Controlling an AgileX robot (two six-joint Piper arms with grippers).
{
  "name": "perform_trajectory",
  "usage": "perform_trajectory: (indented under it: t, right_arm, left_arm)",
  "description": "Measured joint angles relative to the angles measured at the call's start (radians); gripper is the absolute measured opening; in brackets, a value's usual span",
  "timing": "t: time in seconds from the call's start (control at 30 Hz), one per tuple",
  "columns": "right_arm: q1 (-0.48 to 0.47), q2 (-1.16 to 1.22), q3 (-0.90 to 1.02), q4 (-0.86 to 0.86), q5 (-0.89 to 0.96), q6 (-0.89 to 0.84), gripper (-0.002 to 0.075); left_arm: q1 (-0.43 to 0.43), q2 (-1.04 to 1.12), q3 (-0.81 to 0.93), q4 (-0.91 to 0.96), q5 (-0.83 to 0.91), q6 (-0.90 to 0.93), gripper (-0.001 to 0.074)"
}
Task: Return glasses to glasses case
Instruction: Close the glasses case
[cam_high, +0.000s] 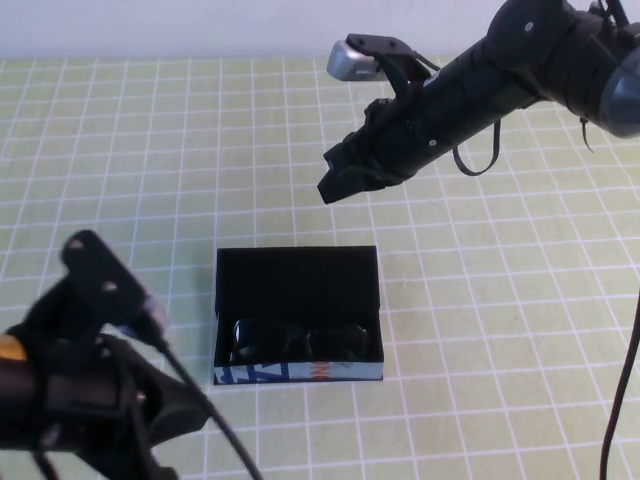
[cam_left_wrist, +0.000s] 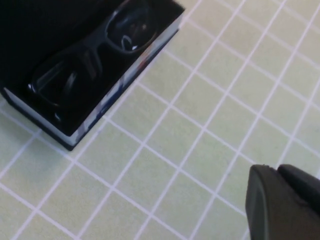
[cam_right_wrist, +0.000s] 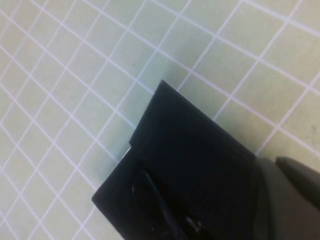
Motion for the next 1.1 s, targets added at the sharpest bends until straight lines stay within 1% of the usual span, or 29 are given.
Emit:
perform_trajectory:
  t: [0.07,0.17,0.3,0.37,0.53,0.83,1.1]
  right_arm:
    - [0.000,0.005,0.000,0.000,-0.002,0.002,-0.0016]
    - [0.000,0.006,0.000,-0.009,-0.002,0.002,-0.0016]
    - [0.000,0.006,0.000,-0.055,-0.002,0.002,-0.0016]
    - [0.000,0.006,-0.001,-0.090,-0.002,0.002,-0.0016]
    - [0.000,0.017,-0.002,-0.126,-0.002,0.005,-0.0016]
    - [0.000,0.103,-0.002,-0.125,-0.002,0.030,-0.0016]
    - [0.000,0.146,-0.002,-0.093,-0.028,0.032,-0.0016]
  left_arm:
    - [-0.077,0.049,0.000,0.067,-0.067,-0.067,-0.0003]
    - [-0.151,0.120,0.000,0.127,-0.172,-0.124,-0.0003]
    - [-0.207,0.213,0.000,0.137,-0.320,-0.141,-0.0003]
    - [-0.217,0.261,-0.002,0.127,-0.370,-0.141,-0.0003]
    - [-0.221,0.365,-0.008,0.068,-0.417,-0.109,-0.0003]
    - [-0.223,0.502,-0.008,-0.179,-0.487,0.102,-0.0003]
    - [-0.223,0.572,-0.008,-0.227,-0.539,0.141,-0.0003]
